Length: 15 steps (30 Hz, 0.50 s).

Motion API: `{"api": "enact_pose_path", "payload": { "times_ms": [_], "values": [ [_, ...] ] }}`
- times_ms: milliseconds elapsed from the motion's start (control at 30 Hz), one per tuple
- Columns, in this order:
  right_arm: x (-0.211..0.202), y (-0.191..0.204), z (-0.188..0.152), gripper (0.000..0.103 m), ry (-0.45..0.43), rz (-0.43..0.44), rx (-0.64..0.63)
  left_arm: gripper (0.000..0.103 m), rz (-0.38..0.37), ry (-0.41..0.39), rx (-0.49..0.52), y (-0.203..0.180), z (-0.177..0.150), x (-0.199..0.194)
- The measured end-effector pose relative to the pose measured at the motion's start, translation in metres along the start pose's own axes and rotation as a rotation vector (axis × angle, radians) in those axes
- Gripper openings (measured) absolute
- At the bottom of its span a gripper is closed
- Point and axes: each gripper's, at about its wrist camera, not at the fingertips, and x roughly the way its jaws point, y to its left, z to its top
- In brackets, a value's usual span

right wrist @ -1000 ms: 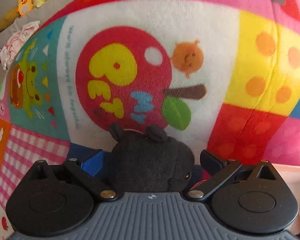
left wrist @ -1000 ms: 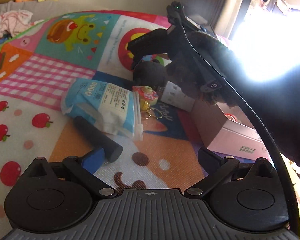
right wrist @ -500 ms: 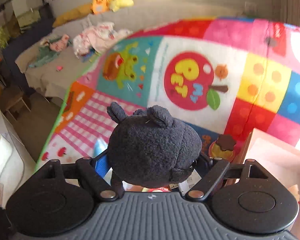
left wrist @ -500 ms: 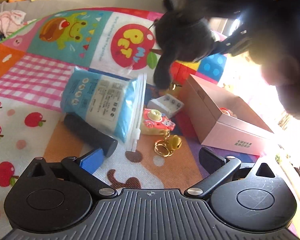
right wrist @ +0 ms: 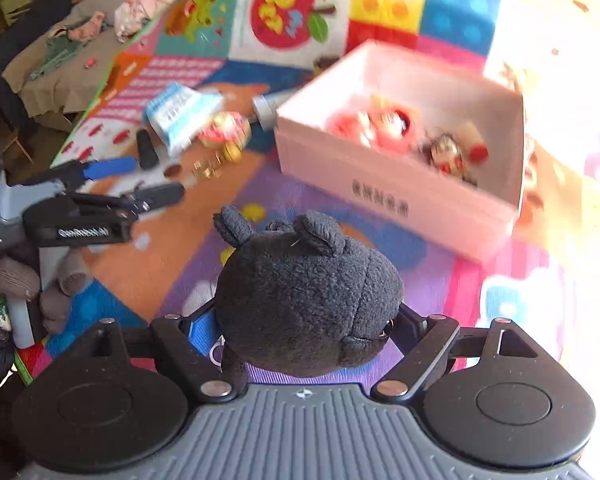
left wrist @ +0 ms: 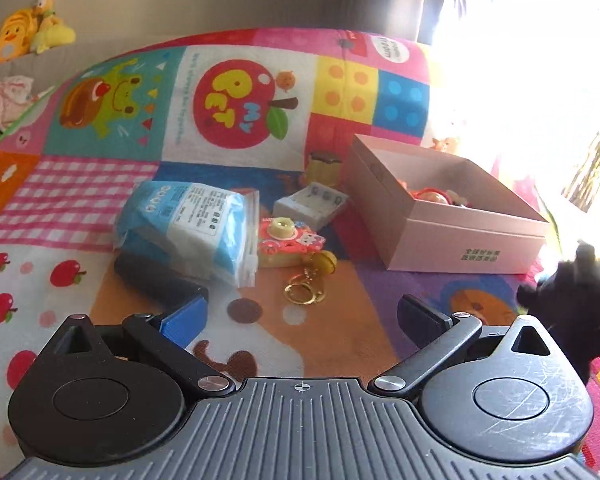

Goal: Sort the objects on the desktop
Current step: 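Lift the black plush cat with the right tool and hold it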

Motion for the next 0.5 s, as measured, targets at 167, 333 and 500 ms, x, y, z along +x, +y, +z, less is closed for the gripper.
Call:
{"api": "enact_pose_path", "payload": {
  "times_ms": [167, 333, 500],
  "values": [
    [0.008, -0.052, -0.011, 0.087, 0.021, 0.144, 0.267, 0.103, -0.111, -0.009, 0.158, -0.043, 0.003, -0.018],
    [-0.007, -0.068, -0.015, 0.089, -0.144, 0.122, 0.310, 0.103, -0.220, -0.002, 0.342, -0.090, -0.002, -0.025],
    [-0.034, -0.074, -0.022, 0.091, -0.326, 0.046, 0.282, 0.103, -0.274, 0.036, 0.422, -0.126, -0.009, -0.006]
  ]
}}
